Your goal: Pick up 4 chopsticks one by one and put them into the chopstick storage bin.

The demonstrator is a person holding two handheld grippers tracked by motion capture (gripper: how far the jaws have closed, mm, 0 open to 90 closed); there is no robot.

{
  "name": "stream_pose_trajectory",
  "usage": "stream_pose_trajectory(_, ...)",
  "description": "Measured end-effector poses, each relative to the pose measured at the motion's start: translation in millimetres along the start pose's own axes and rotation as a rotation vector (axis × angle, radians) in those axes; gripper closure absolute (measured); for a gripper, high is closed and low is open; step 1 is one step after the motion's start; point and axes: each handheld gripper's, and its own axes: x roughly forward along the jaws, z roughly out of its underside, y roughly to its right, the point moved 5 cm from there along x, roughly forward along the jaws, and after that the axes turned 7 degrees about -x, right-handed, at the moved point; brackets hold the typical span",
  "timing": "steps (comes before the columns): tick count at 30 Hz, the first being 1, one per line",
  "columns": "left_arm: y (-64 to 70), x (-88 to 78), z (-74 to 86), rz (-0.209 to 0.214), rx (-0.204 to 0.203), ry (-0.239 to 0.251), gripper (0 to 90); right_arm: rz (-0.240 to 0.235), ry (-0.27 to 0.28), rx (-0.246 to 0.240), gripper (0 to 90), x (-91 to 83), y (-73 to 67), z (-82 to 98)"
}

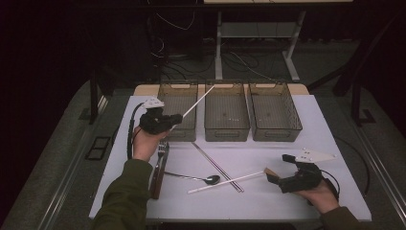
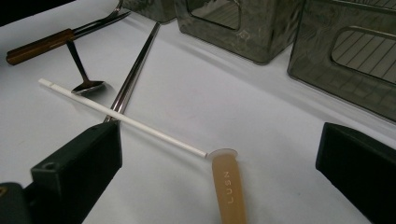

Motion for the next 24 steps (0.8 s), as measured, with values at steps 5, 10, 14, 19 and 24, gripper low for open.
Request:
stream_pose_trajectory(5, -7.2, 3.2, -5.3, -0.021, 0.0, -0.009, 84.1, 0.004, 0.007, 0.003, 0.7, -1.0, 0.7, -0.4)
stream_pose_trajectory(10, -17.0, 6.1, -9.8, -0.051, -0.015, -0.012, 84.1, 0.004, 0.006, 0.002, 0.7, -0.7, 0.7, -0.4)
stream_pose_trajectory(14, -27.4, 7.7, -12.4, -0.084, -0.039, -0.023, 84.1, 0.006, 0.009, 0.005, 0.7, -1.1, 0.3, -0.7)
stream_pose_trajectory(19, -41.7, 11.1, -14.4, -0.133, -0.068, -0.041, 84.1, 0.004, 0.009, 0.004, 0.7, -0.8, 0.2, -0.7)
stream_pose_trajectory(24, -54.3, 15.2, -14.4, -0.178, -0.091, -0.08, 84.1, 0.004, 0.009, 0.005, 0.7, -2.0, 0.2, -0.8)
